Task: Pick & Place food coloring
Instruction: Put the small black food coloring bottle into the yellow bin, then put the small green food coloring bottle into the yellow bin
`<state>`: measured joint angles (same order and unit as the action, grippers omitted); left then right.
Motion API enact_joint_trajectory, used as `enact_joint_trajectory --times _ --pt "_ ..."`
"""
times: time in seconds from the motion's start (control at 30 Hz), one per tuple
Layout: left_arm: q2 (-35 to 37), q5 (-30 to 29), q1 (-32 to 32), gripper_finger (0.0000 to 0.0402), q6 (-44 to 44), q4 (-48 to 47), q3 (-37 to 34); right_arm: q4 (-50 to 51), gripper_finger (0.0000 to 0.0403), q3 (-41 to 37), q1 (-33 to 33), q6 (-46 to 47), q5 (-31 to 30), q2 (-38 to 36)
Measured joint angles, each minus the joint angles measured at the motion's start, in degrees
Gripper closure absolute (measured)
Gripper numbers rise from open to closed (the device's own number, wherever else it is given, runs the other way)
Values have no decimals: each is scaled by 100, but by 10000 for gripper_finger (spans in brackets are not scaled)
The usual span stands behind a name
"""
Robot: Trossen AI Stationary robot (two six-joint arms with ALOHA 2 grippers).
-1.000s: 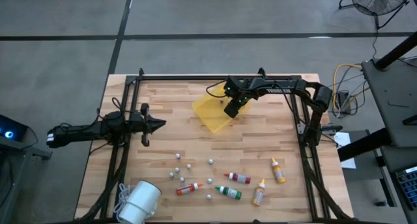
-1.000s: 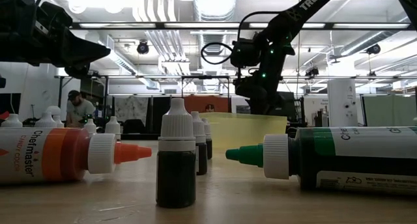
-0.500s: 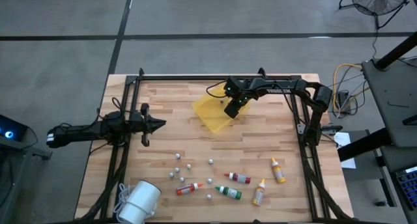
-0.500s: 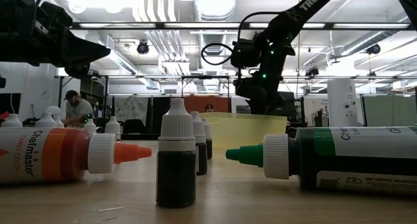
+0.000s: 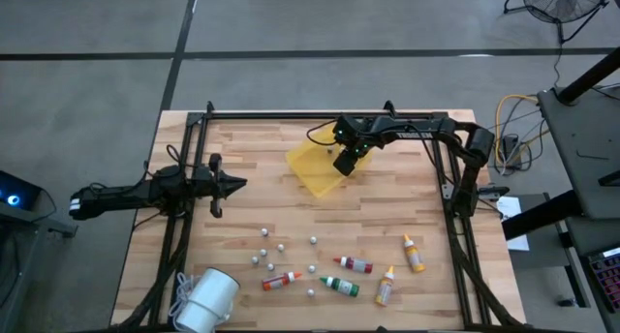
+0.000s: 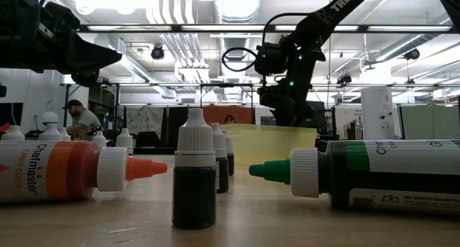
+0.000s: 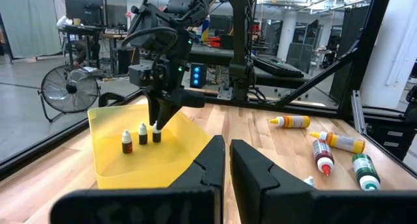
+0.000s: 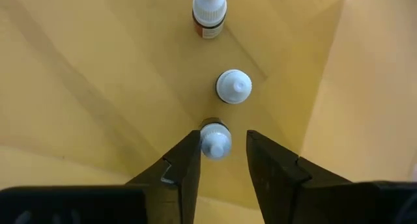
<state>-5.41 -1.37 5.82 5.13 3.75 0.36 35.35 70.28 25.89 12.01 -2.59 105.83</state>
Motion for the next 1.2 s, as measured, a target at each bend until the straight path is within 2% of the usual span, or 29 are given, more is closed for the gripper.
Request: enact_joint_trajectory --times 0.27,0.6,0.83,1.2 --pt "1 0 0 402 0 2 0 238 287 -2 4 57 -2 -430" --pt "1 0 2 402 0 2 0 477 276 -177 -102 110 53 -1417" --pt "0 -1 2 402 0 1 0 451 273 -618 -400 189 389 -2171" --pt "0 0 7 402 0 0 0 267 275 -1462 -1076 951 409 -2887"
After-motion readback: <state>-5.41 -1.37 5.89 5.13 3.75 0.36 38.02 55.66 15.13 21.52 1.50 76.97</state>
